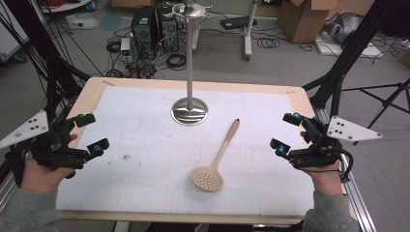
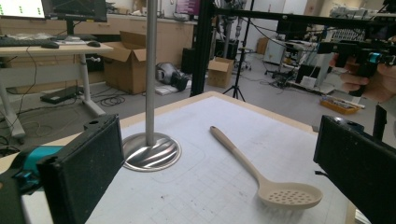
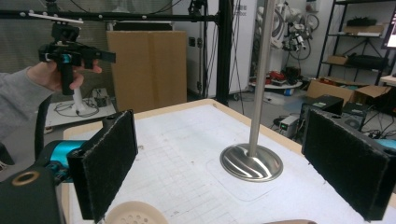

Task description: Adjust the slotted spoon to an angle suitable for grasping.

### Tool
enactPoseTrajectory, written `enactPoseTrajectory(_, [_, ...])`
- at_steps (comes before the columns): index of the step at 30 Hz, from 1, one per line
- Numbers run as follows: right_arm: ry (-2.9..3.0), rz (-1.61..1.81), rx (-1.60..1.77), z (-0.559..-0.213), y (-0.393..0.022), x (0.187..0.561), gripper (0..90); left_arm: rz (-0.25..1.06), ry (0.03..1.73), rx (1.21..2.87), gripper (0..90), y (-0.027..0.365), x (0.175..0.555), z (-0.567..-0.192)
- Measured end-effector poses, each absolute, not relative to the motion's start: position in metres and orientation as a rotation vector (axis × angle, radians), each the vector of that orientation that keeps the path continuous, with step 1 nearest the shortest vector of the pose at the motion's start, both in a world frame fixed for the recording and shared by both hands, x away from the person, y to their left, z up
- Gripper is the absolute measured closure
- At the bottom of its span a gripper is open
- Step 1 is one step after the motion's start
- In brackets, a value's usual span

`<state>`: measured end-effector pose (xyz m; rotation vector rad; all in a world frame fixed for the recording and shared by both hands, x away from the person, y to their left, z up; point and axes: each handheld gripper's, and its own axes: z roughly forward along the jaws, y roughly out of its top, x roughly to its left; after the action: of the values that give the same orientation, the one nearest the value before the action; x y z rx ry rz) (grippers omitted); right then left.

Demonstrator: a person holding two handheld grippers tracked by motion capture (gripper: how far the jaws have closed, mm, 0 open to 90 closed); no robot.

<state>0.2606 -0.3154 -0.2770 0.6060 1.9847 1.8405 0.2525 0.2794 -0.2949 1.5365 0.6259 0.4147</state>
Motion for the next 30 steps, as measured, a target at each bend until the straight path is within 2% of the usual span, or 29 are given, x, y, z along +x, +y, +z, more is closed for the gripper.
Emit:
enactPoseTrajectory(11, [1.996, 1.825, 0.628, -0.282, -0.309, 0.263, 9.7, 0.405, 0.623, 1.548, 2.0, 0.277, 0.252, -0.298])
enactPoseTrajectory(16, [2.034, 1.812, 0.626, -0.289, -0.301, 0.268, 16.1, 0.397, 0.624, 1.55, 2.0, 0.277, 0.253, -0.299])
enactPoseTrajectory(18, [2.063, 1.809, 0.651, -0.296, -0.298, 0.274, 25.3, 0.396, 0.628, 1.556, 2.0, 0.278, 0.254, -0.301])
enactPoseTrajectory(21, [2.063, 1.802, 0.663, -0.302, -0.296, 0.276, 31.7, 0.397, 0.632, 1.559, 2.0, 0.278, 0.254, -0.302])
enactPoseTrajectory(22, [2.065, 1.784, 0.676, -0.307, -0.295, 0.279, 38.5, 0.397, 0.633, 1.559, 2.0, 0.278, 0.253, -0.302])
enactPoseTrajectory(24, [2.066, 1.765, 0.669, -0.311, -0.293, 0.28, 45.4, 0.398, 0.636, 1.558, 2.0, 0.278, 0.253, -0.302])
enactPoseTrajectory(28, [2.081, 1.743, 0.68, -0.316, -0.291, 0.284, 53.8, 0.427, 0.644, 1.553, 2.0, 0.28, 0.252, -0.304])
enactPoseTrajectory(29, [2.093, 1.735, 0.686, -0.318, -0.288, 0.286, 59.3, 0.434, 0.646, 1.55, 2.0, 0.281, 0.251, -0.304])
enactPoseTrajectory(30, [2.093, 1.735, 0.686, -0.318, -0.288, 0.286, 59.3, 0.436, 0.648, 1.546, 2.0, 0.281, 0.251, -0.305])
